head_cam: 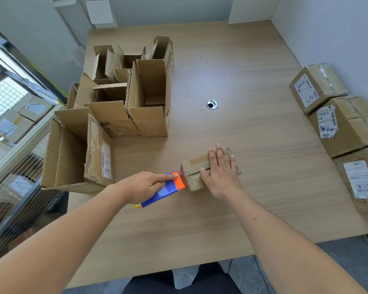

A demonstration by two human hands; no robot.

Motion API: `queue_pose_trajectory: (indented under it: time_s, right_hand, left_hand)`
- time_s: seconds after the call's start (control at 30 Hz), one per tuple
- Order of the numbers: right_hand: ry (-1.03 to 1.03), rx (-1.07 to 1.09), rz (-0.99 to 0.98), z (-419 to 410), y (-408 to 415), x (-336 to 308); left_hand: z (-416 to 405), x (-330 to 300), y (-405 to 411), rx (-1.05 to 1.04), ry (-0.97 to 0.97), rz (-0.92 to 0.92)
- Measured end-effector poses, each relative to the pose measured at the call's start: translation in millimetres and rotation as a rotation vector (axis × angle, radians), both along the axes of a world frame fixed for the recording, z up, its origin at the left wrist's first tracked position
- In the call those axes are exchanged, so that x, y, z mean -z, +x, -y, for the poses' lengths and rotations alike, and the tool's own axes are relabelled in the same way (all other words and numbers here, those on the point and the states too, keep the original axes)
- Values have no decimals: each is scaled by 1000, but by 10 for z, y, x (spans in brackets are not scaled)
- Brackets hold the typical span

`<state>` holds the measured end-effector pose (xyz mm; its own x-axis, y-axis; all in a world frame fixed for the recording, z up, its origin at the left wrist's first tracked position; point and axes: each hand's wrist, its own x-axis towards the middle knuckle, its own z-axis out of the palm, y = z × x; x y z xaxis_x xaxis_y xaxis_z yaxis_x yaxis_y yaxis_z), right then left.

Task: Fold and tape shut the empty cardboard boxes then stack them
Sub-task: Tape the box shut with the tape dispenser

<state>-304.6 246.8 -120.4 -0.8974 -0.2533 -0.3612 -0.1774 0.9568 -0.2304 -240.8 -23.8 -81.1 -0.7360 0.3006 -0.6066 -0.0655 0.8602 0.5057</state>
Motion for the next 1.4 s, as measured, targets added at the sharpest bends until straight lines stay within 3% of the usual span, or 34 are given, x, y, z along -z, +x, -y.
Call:
queue_pose_trajectory:
  time_s: [0.17,0.3,0.47,0.83,0.9,1.2,1.3,1.4]
  right_hand:
    - [29,173,98,401,125,-38]
    - [20,130,100,374,120,-5]
    - [57,18,39,282,81,-16]
    - [229,-33,-46,379,80,-134]
    - [227,-134,-67,332,70,-98]
    - [-17,-738,-123,5,153,17]
    - [-80,-787,-69,-46,190,40]
    - [-330,-614,58,-90,245,-71]
  left_hand:
    - [-99,102,7,-10,-16,-11]
    - [-80,190,60,-130,57,32]
    - [4,388,275,-131,-5,106]
    - [72,285,305,-160,9,-162]
    - [62,252,324,-160,26,-203]
    - [62,38,577,-231,103,-318]
    - [54,-54,666,-242,103,-332]
    - [14,-137,731,-240,101,-348]
